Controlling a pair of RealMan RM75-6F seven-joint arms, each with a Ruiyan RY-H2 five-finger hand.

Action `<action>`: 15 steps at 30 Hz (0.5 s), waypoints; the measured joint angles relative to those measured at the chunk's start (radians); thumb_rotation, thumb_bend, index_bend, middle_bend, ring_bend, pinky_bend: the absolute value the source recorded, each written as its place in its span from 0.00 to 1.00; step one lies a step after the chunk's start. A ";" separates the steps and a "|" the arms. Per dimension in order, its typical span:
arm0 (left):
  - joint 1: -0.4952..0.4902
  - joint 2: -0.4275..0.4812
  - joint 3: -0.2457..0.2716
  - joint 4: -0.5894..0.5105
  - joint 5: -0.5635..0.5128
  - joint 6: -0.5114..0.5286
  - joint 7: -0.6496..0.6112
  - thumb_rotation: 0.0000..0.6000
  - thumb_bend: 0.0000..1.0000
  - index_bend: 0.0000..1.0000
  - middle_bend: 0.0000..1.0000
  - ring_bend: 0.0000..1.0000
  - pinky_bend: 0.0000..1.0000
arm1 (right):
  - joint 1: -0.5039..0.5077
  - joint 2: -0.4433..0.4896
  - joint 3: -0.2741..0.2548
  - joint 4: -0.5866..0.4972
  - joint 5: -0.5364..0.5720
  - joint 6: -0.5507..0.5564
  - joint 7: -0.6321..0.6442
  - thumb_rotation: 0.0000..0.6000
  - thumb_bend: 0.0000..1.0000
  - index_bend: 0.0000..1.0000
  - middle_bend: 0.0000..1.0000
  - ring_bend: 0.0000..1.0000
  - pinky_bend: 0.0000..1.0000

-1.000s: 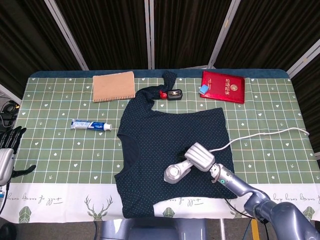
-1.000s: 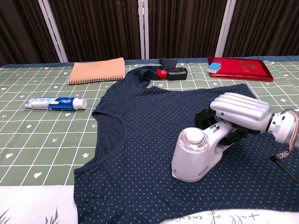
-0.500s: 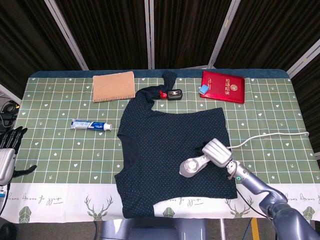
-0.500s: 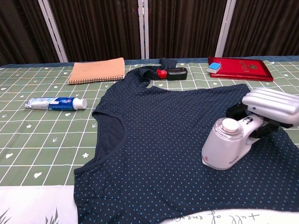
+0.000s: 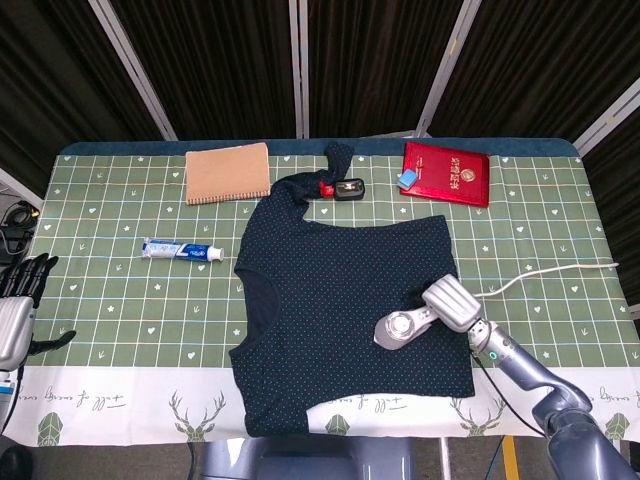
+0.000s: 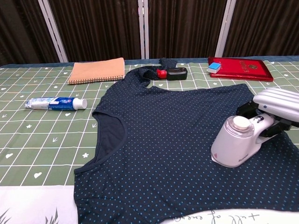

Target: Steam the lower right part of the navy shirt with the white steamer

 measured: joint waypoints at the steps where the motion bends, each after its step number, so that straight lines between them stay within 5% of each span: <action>1: 0.000 0.000 0.000 0.000 0.000 0.000 0.000 1.00 0.00 0.00 0.00 0.00 0.00 | 0.003 -0.002 -0.001 -0.005 -0.002 0.003 0.000 1.00 0.75 0.85 0.73 0.66 0.94; 15: 0.004 0.004 0.001 0.004 0.001 0.004 -0.009 1.00 0.00 0.00 0.00 0.00 0.00 | 0.056 -0.011 -0.025 -0.158 -0.058 0.036 -0.108 1.00 0.75 0.85 0.73 0.66 0.94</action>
